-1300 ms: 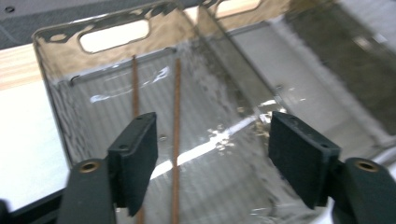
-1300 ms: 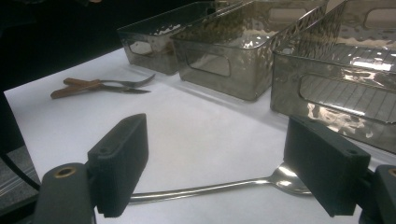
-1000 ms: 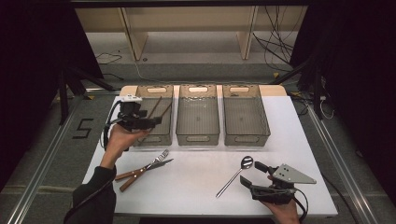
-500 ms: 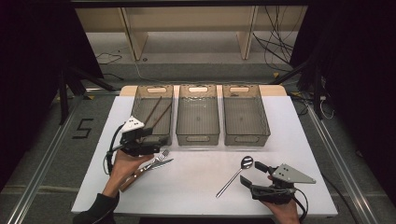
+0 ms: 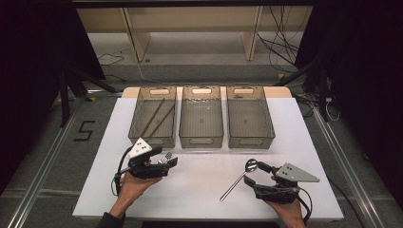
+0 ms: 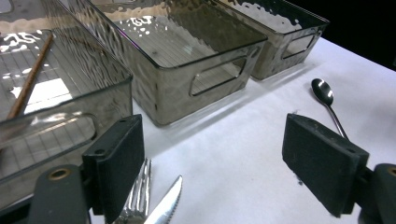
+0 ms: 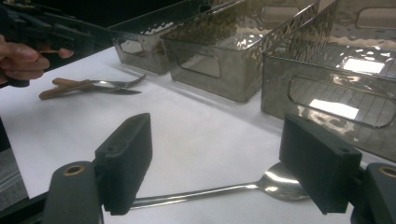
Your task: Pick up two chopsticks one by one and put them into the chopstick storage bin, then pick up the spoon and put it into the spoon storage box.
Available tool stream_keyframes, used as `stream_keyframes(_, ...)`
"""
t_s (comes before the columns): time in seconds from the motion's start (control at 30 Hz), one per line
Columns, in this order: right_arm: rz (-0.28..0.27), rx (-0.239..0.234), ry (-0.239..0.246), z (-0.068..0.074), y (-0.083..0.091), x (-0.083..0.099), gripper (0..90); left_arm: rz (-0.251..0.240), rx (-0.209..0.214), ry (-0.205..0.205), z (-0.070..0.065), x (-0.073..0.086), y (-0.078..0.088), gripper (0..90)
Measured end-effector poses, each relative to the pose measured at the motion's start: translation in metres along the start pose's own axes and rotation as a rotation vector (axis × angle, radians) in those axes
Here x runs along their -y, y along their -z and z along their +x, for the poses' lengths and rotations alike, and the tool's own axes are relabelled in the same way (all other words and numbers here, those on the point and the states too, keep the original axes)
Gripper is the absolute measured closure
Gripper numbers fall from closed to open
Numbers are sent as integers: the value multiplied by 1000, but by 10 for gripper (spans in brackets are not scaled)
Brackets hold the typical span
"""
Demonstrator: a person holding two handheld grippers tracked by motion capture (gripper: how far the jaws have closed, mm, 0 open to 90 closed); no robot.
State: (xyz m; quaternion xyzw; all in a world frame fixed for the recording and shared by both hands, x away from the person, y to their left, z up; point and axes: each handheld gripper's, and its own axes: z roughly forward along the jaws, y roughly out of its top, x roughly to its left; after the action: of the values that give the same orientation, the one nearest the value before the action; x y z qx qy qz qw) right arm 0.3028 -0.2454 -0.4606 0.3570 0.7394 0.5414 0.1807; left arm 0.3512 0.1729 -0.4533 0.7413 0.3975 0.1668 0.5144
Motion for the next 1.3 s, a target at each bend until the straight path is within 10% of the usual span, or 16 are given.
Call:
stream_keyframes(0.9, 145, 43, 1, -26, -28, -9, 425, -28, 4, -59, -15, 24, 17, 197)
stream_keyframes(1.3, 230, 104, 15, -40, -44, -17, 734, -37, 19, -70, -20, 30, 17, 188)
